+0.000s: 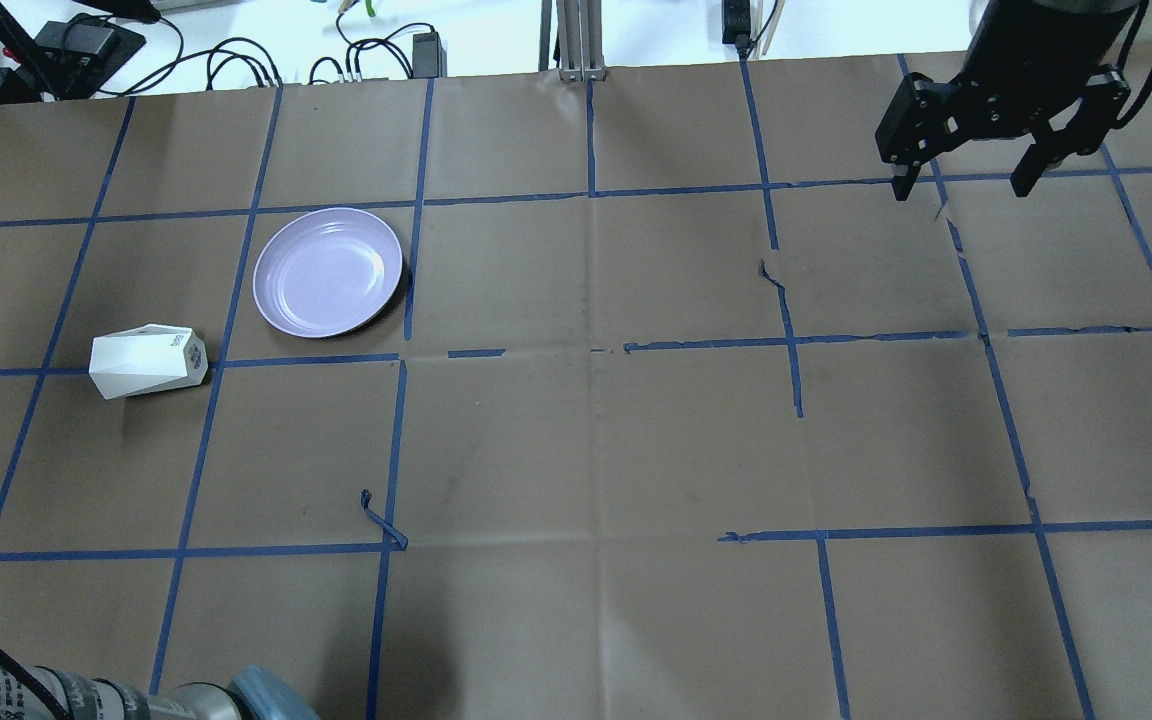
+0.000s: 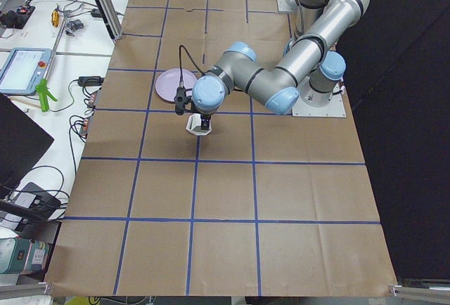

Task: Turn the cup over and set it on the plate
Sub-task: 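Lower the left gripper and grasp the white faceted mug's open end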

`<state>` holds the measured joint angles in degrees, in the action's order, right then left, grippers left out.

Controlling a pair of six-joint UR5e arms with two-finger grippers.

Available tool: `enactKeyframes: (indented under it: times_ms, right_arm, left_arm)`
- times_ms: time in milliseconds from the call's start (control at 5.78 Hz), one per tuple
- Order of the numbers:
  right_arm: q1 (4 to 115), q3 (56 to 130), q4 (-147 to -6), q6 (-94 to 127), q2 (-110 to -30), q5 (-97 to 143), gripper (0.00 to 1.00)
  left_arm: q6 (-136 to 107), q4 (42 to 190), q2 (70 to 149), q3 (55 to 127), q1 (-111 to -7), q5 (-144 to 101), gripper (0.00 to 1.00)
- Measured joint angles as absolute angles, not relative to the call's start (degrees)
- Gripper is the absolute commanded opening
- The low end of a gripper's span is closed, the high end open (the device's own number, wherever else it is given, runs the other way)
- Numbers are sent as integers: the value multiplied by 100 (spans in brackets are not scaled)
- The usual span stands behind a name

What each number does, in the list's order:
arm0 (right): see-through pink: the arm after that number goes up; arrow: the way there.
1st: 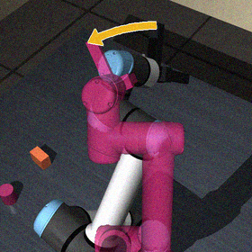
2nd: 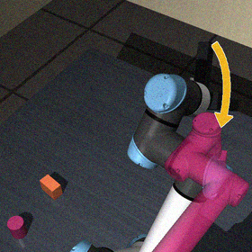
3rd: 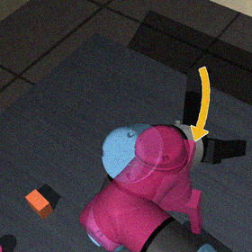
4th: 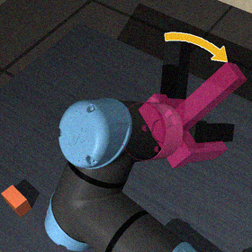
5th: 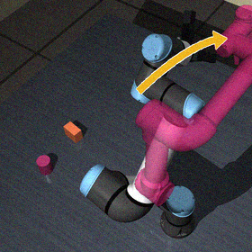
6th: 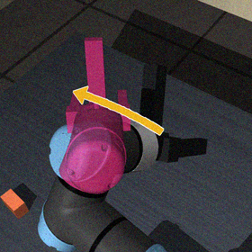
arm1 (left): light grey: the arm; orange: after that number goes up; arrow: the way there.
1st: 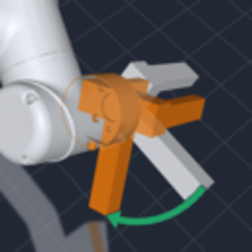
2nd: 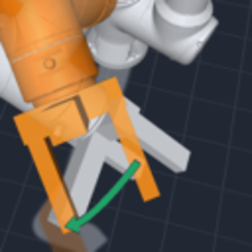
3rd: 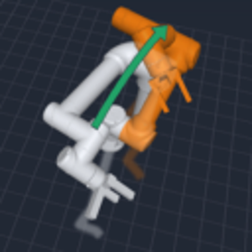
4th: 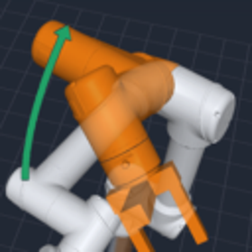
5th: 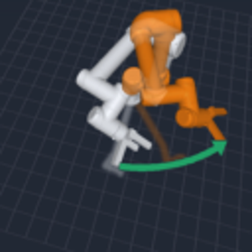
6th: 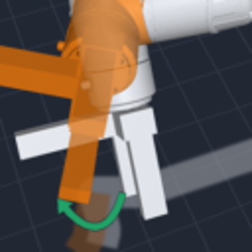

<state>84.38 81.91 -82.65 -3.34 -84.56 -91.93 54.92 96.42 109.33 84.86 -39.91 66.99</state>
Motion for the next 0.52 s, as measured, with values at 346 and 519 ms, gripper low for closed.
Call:
enactKeyframes:
  times_ms: [346,519]
  right_arm:
    - [8438,8191,-8263,-334,-8455,-9193,100]
    - [8438,8191,-8262,-334,-8455,-9193,100]
  left_arm:
    - [5739,9668,11595,8550,-3926,6188,99]
    - [5872,9680,11803,8609,-3925,6028,99]
